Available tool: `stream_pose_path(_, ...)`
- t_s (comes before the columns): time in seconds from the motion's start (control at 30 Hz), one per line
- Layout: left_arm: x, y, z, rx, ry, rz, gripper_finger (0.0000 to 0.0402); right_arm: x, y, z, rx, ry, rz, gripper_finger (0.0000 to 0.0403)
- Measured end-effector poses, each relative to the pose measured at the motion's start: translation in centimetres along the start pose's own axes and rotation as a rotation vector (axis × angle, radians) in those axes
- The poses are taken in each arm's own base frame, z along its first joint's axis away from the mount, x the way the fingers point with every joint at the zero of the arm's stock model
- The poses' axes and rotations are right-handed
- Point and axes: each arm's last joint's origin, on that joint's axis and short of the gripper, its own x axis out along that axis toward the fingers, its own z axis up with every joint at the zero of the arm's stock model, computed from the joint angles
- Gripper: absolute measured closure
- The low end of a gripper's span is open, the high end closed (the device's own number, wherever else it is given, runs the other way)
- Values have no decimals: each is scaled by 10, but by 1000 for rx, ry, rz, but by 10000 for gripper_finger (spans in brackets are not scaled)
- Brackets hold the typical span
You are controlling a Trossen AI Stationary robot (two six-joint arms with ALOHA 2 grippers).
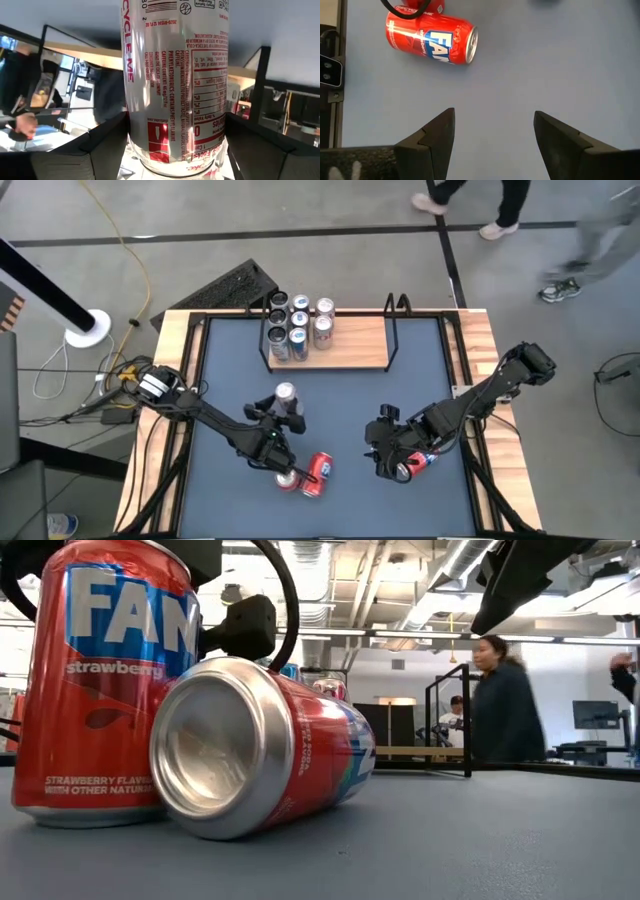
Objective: Place canned beverage on shelf
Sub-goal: Put the silver soda can aligned with the other silver soda cans on the shelf
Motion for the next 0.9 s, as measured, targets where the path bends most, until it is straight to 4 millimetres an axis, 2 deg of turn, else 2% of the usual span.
stream_pose_path(0.33, -2, 9, -1, -109, -70, 9, 75, 0, 0, 0, 3, -2, 1, 148)
stream_pose_path(0.6, -10, 35, -16, -293, -147, 31, 65, 0, 0, 1, 5, -6, 4, 148)
stream_pose_path(0.9, -31, 64, -33, -498, -276, 67, 64, 0, 2, 2, 35, -20, 18, 148)
